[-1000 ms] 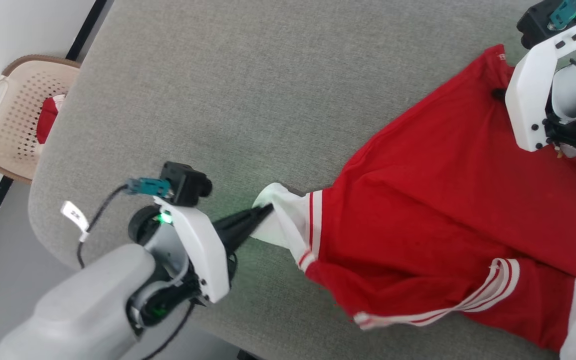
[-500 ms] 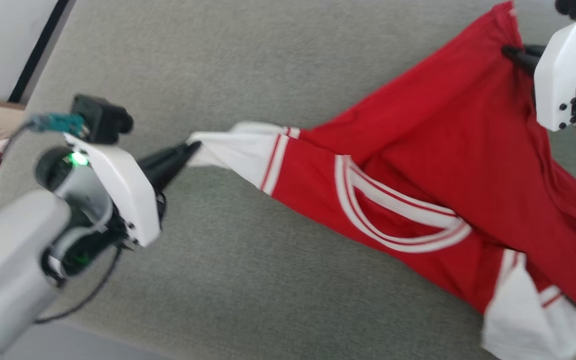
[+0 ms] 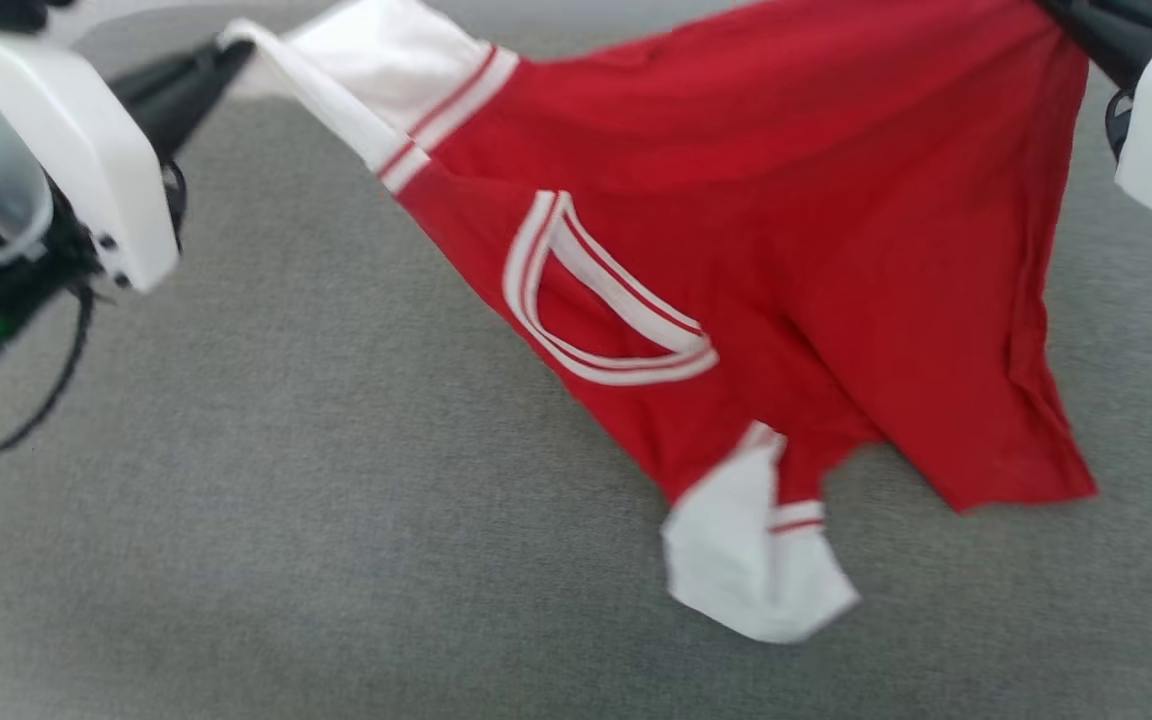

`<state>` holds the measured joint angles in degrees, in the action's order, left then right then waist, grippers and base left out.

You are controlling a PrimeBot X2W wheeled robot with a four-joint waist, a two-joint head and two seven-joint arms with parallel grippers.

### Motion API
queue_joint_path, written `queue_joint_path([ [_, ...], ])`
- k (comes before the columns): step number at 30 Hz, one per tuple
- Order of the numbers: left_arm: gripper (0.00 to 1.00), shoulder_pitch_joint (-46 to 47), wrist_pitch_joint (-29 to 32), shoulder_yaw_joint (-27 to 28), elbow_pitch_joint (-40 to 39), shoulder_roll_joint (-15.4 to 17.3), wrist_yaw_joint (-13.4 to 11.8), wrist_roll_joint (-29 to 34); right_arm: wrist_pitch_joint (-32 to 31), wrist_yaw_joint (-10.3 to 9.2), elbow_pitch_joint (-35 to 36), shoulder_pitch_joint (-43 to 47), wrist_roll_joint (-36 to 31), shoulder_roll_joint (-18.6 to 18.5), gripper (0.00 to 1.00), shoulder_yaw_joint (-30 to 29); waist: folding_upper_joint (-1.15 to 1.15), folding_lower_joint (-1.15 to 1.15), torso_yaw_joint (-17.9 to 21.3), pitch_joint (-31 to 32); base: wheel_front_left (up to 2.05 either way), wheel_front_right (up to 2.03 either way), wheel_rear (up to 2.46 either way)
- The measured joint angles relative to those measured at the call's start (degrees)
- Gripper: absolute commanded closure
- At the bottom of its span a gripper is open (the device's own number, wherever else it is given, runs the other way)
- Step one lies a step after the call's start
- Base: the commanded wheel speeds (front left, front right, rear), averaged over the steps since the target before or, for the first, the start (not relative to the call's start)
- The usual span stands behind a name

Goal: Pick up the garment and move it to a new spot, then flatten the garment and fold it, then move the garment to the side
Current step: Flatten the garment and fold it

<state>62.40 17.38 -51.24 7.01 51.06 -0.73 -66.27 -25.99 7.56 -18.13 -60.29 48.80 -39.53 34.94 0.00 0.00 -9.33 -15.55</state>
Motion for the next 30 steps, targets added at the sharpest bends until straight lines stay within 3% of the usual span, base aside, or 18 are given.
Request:
queue_joint_path([
  [16,1.00,10.75,0.75,1.31,7.19,-2.43,4.28,3.58,-4.81,-0.01,12.20,4.74,-3.54,1.97,1.00,-12.59,0.00,0.00,4.86,3.07,0.00,0.00,0.00],
  [23,1.00,16.14,-1.44,1.03,12.03,-5.08,5.05,7.90,-5.17,-0.01,13.67,5.70,-8.99,5.66,1.00,-18.84,0.00,0.00,5.94,1.78,0.00,0.00,0.00],
  [30,1.00,24.28,-9.55,1.14,21.06,-9.64,5.27,15.38,3.00,-0.01,6.83,-1.84,-19.50,13.12,1.00,-22.40,0.00,0.00,6.88,-1.54,0.00,0.00,0.00],
])
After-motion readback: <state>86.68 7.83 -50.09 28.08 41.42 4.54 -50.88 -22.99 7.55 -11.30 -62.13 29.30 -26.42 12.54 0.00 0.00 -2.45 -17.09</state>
